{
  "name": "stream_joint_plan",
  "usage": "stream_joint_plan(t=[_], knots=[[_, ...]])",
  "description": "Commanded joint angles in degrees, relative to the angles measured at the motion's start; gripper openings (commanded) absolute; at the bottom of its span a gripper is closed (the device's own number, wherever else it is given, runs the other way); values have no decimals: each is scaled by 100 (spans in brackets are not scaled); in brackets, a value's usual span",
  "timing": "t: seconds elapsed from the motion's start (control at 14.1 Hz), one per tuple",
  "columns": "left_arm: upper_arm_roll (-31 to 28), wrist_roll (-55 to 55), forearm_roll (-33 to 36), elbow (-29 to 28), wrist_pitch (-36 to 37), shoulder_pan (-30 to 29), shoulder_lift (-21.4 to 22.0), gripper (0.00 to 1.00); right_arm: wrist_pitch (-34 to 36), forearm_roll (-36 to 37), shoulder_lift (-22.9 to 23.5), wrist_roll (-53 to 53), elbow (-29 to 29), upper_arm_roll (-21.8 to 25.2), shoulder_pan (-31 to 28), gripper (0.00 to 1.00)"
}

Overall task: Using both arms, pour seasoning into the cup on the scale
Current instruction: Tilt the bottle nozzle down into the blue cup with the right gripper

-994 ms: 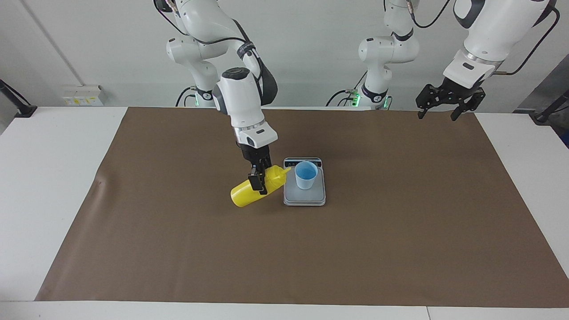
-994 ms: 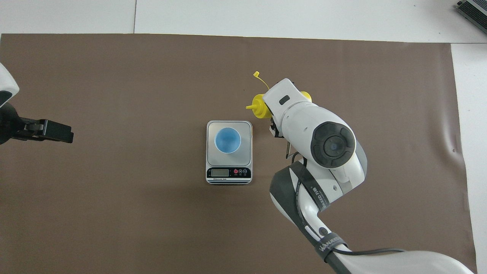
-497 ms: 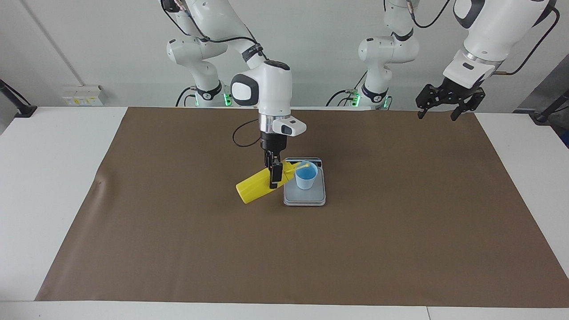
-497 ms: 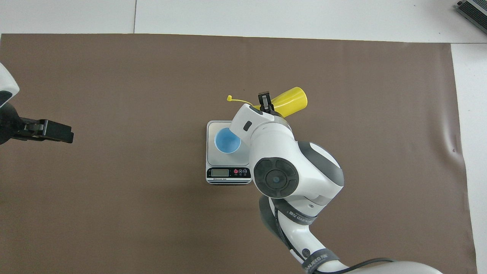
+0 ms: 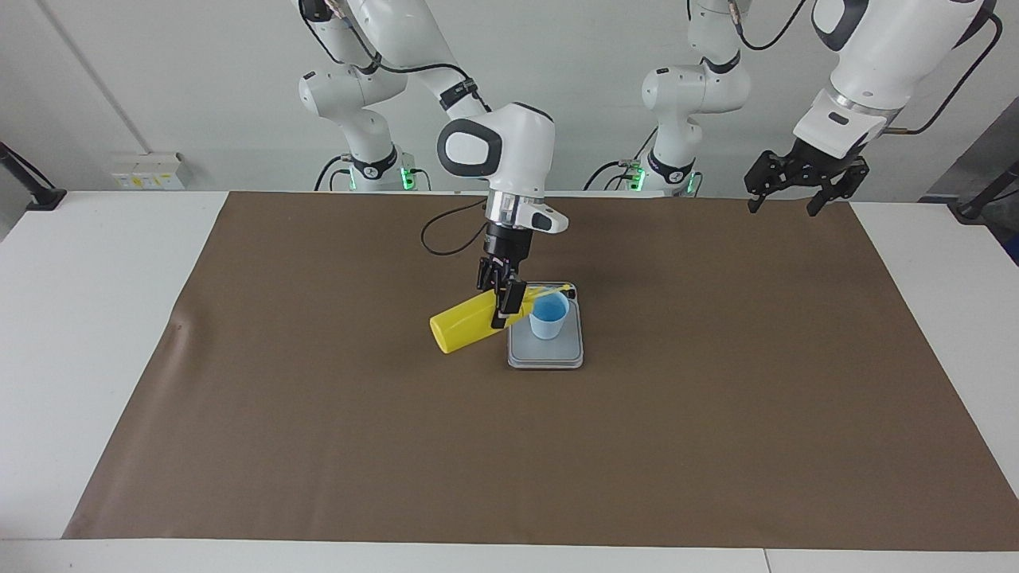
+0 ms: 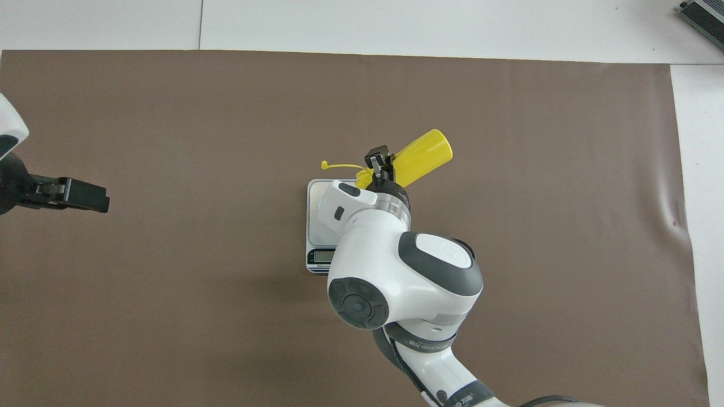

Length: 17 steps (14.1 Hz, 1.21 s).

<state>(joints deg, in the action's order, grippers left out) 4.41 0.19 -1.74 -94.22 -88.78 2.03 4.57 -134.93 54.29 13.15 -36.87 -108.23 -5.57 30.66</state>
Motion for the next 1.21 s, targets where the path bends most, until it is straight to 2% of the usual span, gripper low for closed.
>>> stream_joint_plan(t=[0.0,0.14,0.28,0.64,0.78,1.14], knots=[[-36,-27,86,-87,80,78,123,100,414,957,118,810,92,-6,185,0],[-36,-27,86,-96,80,78,123,100,739,1371,223,1303,74,-6,430,0],[-45,-27,86,-96,98,78,123,100,1151,2125,390,1934,57,-6,686,0],[-45,-27,86,-96,115,78,132,100,1153,3130,382,2561,-250,-6,651,0],[-54,-19,86,-122,133,78,149,100,1145,3271,347,2772,-418,-6,643,0],[-63,8,130,-149,98,69,158,100,1110,3281,355,2773,-418,-6,634,0]])
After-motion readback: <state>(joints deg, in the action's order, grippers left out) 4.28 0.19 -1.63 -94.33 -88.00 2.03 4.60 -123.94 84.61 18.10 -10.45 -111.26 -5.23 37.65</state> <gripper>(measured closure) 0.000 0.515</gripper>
